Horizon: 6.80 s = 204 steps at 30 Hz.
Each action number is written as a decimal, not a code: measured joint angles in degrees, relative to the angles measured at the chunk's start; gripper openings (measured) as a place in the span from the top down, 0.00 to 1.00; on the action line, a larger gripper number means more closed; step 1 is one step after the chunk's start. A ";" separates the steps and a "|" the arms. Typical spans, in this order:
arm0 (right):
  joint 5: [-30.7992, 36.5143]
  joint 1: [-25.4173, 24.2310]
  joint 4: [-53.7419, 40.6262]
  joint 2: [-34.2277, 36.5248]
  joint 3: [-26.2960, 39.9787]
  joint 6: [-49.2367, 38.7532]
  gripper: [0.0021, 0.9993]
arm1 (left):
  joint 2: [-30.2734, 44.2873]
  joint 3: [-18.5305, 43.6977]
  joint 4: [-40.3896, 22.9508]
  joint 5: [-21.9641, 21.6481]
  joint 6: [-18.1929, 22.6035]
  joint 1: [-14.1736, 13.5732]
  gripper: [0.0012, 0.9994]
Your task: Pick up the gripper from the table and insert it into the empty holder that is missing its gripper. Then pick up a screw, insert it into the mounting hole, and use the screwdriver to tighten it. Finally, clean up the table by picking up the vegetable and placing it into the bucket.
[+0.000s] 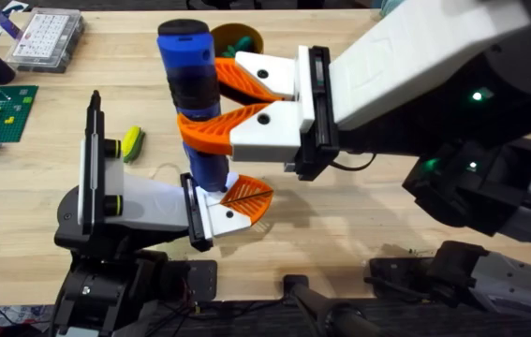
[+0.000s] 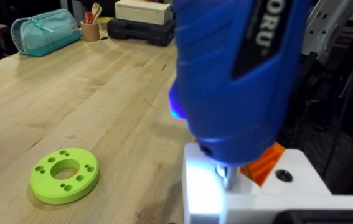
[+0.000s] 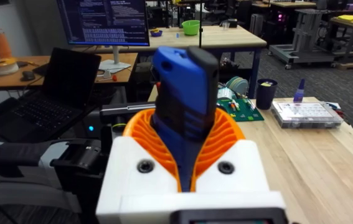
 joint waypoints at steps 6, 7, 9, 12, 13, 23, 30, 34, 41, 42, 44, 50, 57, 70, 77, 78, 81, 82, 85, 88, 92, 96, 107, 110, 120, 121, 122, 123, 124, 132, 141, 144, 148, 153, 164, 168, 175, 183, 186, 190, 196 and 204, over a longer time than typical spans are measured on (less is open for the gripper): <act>0.02 -0.07 0.79 0.00 0.00 0.87 0.93 | 0.04 0.00 -0.11 0.20 -0.04 -0.07 0.98; 0.00 -0.07 1.26 0.00 0.00 1.16 0.93 | 0.02 0.00 -0.11 0.17 -0.04 -0.07 0.98; -0.23 -0.07 1.59 0.00 0.23 1.34 0.93 | 0.02 0.00 -0.11 0.20 -0.04 -0.07 0.98; -1.78 -0.54 0.84 0.02 1.93 1.62 0.93 | 0.02 0.00 -0.11 0.20 -0.04 -0.07 0.98; -2.73 -0.91 -0.09 0.00 3.05 1.70 0.93 | 0.02 0.02 -0.11 0.18 -0.04 -0.07 0.98; -14.36 -8.24 -6.62 0.13 18.29 2.00 0.93 | 0.02 0.02 -0.11 0.20 -0.04 -0.07 0.98; -21.87 -9.51 -6.34 3.06 24.09 4.23 0.93 | 0.02 0.02 -0.11 0.20 -0.04 -0.07 0.98; -25.41 -9.51 -6.38 6.22 25.29 4.99 0.93 | 0.02 0.02 -0.11 0.20 -0.04 -0.07 0.98; -27.72 -9.51 -6.78 7.91 25.31 5.57 0.93 | 0.02 0.02 -0.11 0.20 -0.04 -0.07 0.98; -27.85 -9.51 -6.76 7.89 25.31 5.57 0.93 | 0.02 0.02 -0.11 0.20 -0.04 -0.07 0.98; -28.06 -9.51 -6.84 7.87 25.31 5.57 0.93 | 0.02 0.02 -0.11 0.20 -0.04 -0.07 0.98; -28.45 -9.51 -13.38 7.82 25.46 4.04 0.93 | 0.02 0.02 -0.11 0.20 -0.04 -0.07 0.98; -28.52 -9.51 -17.20 7.80 25.46 0.65 0.93 | 0.02 0.02 -0.11 0.20 -0.04 -0.07 0.98; -28.48 -9.51 -17.23 7.81 25.46 -0.31 0.93 | 0.02 0.02 -0.11 0.20 -0.04 -0.07 0.98; -26.79 -9.51 -11.32 7.82 23.41 0.82 0.93 | 0.02 0.02 -0.11 0.20 -0.04 -0.07 0.98; -26.66 -9.51 -10.08 7.78 22.66 1.02 0.93 | 0.02 0.02 -0.11 0.20 -0.04 -0.07 0.98; -25.97 -9.51 -7.78 7.74 20.04 2.23 0.93 | 0.02 0.02 -0.11 0.20 -0.06 -0.07 0.98; -25.60 -9.51 -7.33 7.75 19.17 2.72 0.93 | 0.02 0.02 -0.11 0.20 -0.05 -0.07 0.98; -24.49 -9.37 -4.68 7.76 16.47 4.12 0.93 | 0.02 0.02 -0.11 0.20 -0.04 -0.07 0.98; -23.95 -9.19 -4.08 7.76 15.32 4.86 0.93 | 0.02 0.02 -0.11 0.20 -0.04 -0.07 0.98; -23.70 -9.07 -3.70 7.76 14.90 5.74 0.93 | 0.02 0.02 -0.11 0.20 -0.04 -0.07 0.98; -23.39 -9.03 -3.67 7.76 14.22 6.01 0.93 | 0.02 0.02 -0.11 0.20 -0.04 -0.07 0.98; -21.30 -8.08 2.28 7.76 10.04 6.21 0.93 | 0.02 0.02 -0.11 0.20 -0.04 -0.07 0.98; -21.07 -7.75 2.64 7.76 8.83 6.22 0.93 | 0.02 0.02 -0.11 0.20 -0.04 -0.07 0.98; -20.33 -6.68 2.67 7.76 8.07 6.19 0.93 | 0.02 0.02 -0.11 0.20 -0.04 -0.07 0.98; -20.28 -6.53 2.67 7.76 8.07 6.16 0.93 | 0.02 0.02 -0.11 0.20 -0.04 -0.07 0.98; -20.24 -6.42 2.67 7.76 8.07 6.13 0.93 | 0.02 0.02 -0.11 0.20 -0.04 -0.07 0.98; -20.22 -6.36 2.65 7.76 8.07 6.13 0.93 | 0.02 0.02 -0.11 0.20 -0.04 -0.07 0.98; -20.22 -6.34 2.65 7.76 8.05 6.13 0.93 | 0.02 0.02 -0.11 0.20 -0.04 -0.07 0.98; -20.04 -6.34 2.53 7.76 8.04 5.28 0.93 | 0.02 0.02 -0.11 0.20 -0.04 -0.07 0.98; -20.03 -6.34 2.23 7.76 8.04 4.83 0.93 | 0.02 0.02 -0.11 0.20 -0.04 -0.07 0.98; -20.03 -6.34 2.23 7.76 8.04 4.47 0.93 | 0.02 0.02 -0.11 0.20 -0.04 -0.07 0.98; -20.02 -6.34 2.27 7.76 7.81 4.01 0.93 | 0.03 0.02 -0.11 0.20 -0.04 -0.07 0.98; -20.02 -6.34 2.18 7.76 7.50 3.98 0.93 | 0.02 0.02 -0.11 0.20 -0.04 -0.07 0.98; -20.02 -6.34 2.19 7.75 7.39 3.15 0.93 | 0.02 0.02 -0.11 0.20 -0.04 -0.07 0.98; -20.02 -6.34 2.19 7.76 7.37 3.09 0.93 | 0.02 0.02 -0.11 0.20 -0.04 -0.07 0.98; -19.90 -6.34 2.20 7.76 7.31 2.51 0.93 | 0.02 0.02 -0.11 0.20 -0.04 -0.07 0.98; -18.99 -6.15 2.30 7.76 6.75 2.34 0.93 | 0.03 0.02 -0.11 0.20 -0.04 -0.07 0.98; -18.94 -6.12 2.28 7.75 6.70 2.29 0.93 | 0.02 0.02 -0.11 0.20 -0.04 -0.07 0.98; -18.72 -6.12 2.29 7.76 6.64 2.29 0.93 | 0.02 0.02 -0.11 0.20 -0.04 -0.07 0.98; -18.72 -6.12 2.27 7.76 6.62 2.29 0.93 | 0.02 0.02 -0.11 0.20 -0.04 -0.07 0.98; -18.71 -6.12 2.27 7.76 6.62 2.29 0.93 | 0.02 0.02 -0.11 0.20 -0.04 -0.07 0.98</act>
